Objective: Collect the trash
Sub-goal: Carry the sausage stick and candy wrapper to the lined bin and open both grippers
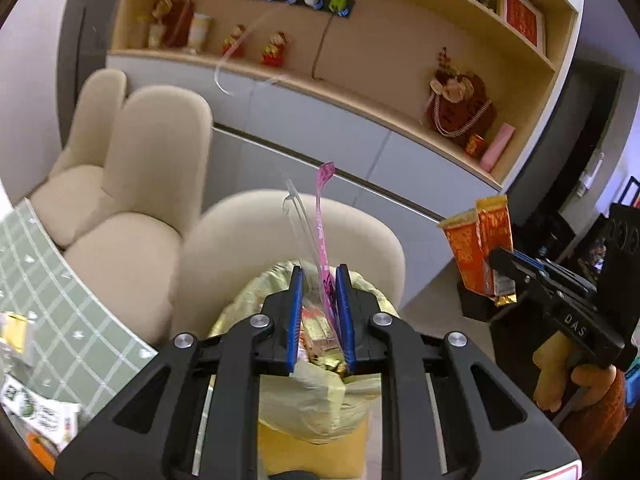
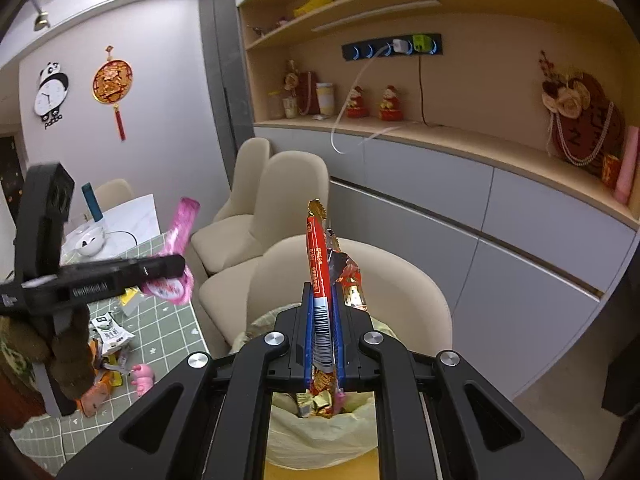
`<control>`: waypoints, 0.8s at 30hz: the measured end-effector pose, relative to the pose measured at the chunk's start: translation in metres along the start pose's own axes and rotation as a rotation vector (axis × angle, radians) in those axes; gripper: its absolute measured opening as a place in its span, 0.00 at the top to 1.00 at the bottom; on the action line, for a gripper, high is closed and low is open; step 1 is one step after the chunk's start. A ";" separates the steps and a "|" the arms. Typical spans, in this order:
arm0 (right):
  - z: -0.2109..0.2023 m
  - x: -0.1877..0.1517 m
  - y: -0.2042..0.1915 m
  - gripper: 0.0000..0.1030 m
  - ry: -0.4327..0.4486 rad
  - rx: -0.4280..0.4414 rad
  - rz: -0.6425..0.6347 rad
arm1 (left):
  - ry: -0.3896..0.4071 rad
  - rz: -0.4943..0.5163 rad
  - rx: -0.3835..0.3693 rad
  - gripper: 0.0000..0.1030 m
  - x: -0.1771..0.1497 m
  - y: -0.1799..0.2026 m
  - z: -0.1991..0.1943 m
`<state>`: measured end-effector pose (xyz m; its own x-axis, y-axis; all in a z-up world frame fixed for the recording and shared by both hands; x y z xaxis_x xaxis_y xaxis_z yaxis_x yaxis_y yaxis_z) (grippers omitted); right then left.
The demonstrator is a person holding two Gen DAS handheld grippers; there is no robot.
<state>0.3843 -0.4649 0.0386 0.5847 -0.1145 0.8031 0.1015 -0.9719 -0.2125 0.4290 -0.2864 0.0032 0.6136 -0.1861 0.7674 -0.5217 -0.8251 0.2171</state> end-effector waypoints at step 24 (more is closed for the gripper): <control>0.078 -0.031 0.023 0.91 -0.169 -0.017 0.054 | -0.227 -0.024 -0.062 0.74 -0.060 0.019 0.114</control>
<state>0.4309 -0.4675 -0.0348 0.7159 -0.1320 0.6856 0.0535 -0.9687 -0.2424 0.4497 -0.3519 -0.1076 0.7402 -0.2878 0.6077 -0.5365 -0.7976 0.2757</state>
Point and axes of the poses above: each gripper's, at about its wrist camera, not at the fingertips, and z roughly the way its jaws point, y to its right, x to its top, the point moved 8 cm from there along z, roughly the way its jaws point, and after that the axes turned 8 degrees about z, right-handed, at the moved point
